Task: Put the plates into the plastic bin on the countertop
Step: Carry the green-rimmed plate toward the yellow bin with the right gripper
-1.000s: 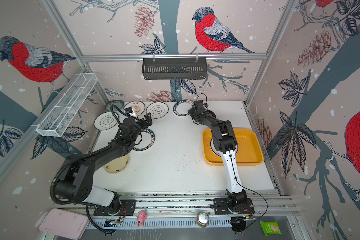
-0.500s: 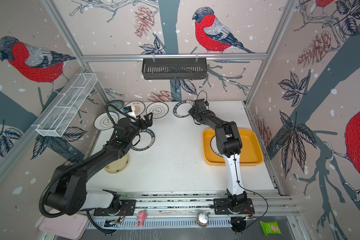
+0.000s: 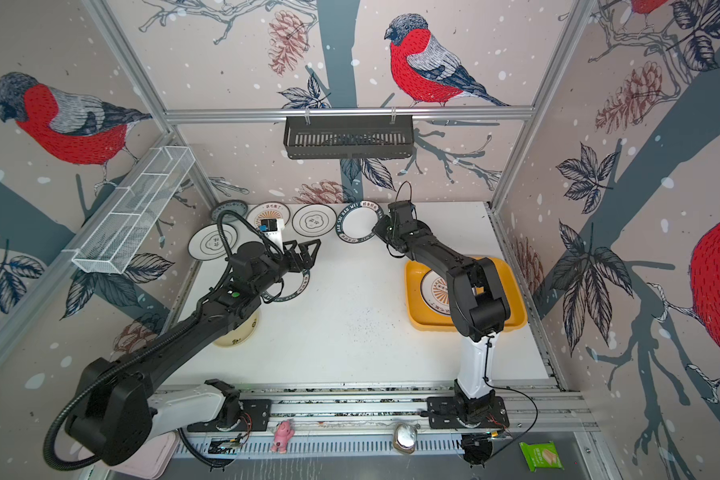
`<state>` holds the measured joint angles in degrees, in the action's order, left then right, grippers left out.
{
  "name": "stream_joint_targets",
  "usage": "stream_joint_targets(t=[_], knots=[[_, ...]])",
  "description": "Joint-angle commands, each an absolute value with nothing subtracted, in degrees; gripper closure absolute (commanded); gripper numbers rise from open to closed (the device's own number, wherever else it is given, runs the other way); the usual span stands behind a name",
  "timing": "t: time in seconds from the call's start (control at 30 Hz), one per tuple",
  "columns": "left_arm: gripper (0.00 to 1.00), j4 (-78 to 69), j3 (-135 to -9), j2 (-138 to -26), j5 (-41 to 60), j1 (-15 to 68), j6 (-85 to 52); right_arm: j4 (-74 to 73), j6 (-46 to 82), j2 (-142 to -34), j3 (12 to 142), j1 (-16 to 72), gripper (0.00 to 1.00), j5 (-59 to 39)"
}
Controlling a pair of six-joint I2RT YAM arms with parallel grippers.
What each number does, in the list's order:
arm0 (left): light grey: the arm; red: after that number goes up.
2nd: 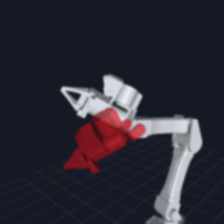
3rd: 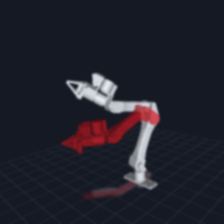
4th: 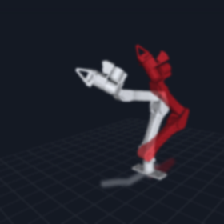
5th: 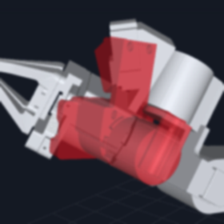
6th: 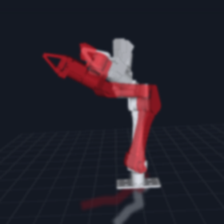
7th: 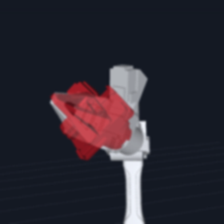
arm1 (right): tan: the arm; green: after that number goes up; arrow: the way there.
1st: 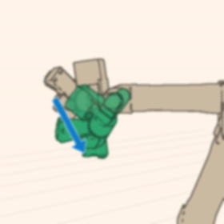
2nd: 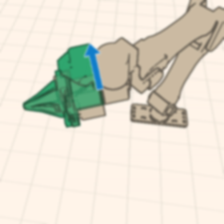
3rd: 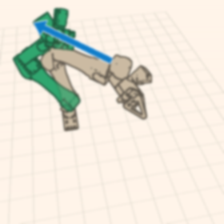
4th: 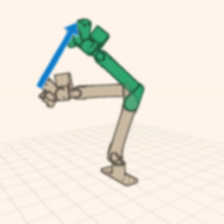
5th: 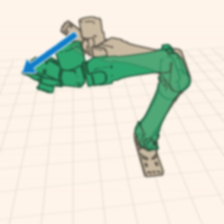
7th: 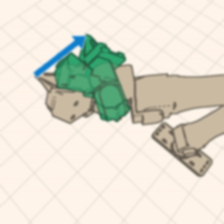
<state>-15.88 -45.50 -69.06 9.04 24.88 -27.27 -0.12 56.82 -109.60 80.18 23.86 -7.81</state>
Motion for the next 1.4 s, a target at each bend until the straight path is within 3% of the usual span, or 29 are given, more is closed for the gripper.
stream_joint_targets(t=[0.0, 0.17, 0.3, 0.47, 0.77, 0.97, 1.37], knots=[[0.04, -5.21, -51.43, -68.38, 14.48, 25.07, -27.79, -3.28, 54.92, -106.84, 78.51, 24.71, 0.98, -8.94], [0.04, 6.65, -58.99, -67.71, 14.51, 25.10, -20.89, -3.60, 53.61, -102.65, 75.13, 26.69, 0.98, -8.36], [0.04, 1.25, -54.10, -64.59, 9.91, 24.72, -18.15, -3.69, 53.11, -99.05, 71.56, 28.81, 0.98, -6.78], [0.04, -3.72, -47.64, -60.48, 18.65, 21.97, -23.65, -3.08, 52.52, -94.72, 68.03, 31.04, 0.98, -8.74], [0.03, -2.51, -47.58, -60.10, 16.35, 21.47, -21.48, 1.08, 52.75, -87.75, 65.81, 34.87, 0.98, -8.27], [0.04, -3.93, -47.71, -61.70, 21.83, 15.97, -24.21, 2.63, 53.64, -81.99, 62.13, 35.66, 0.98, -5.30], [0.04, -6.11, -47.68, -61.38, 28.14, 15.68, -24.02, 7.91, 57.04, -66.23, 53.35, 35.60, 0.98, 2.45]])
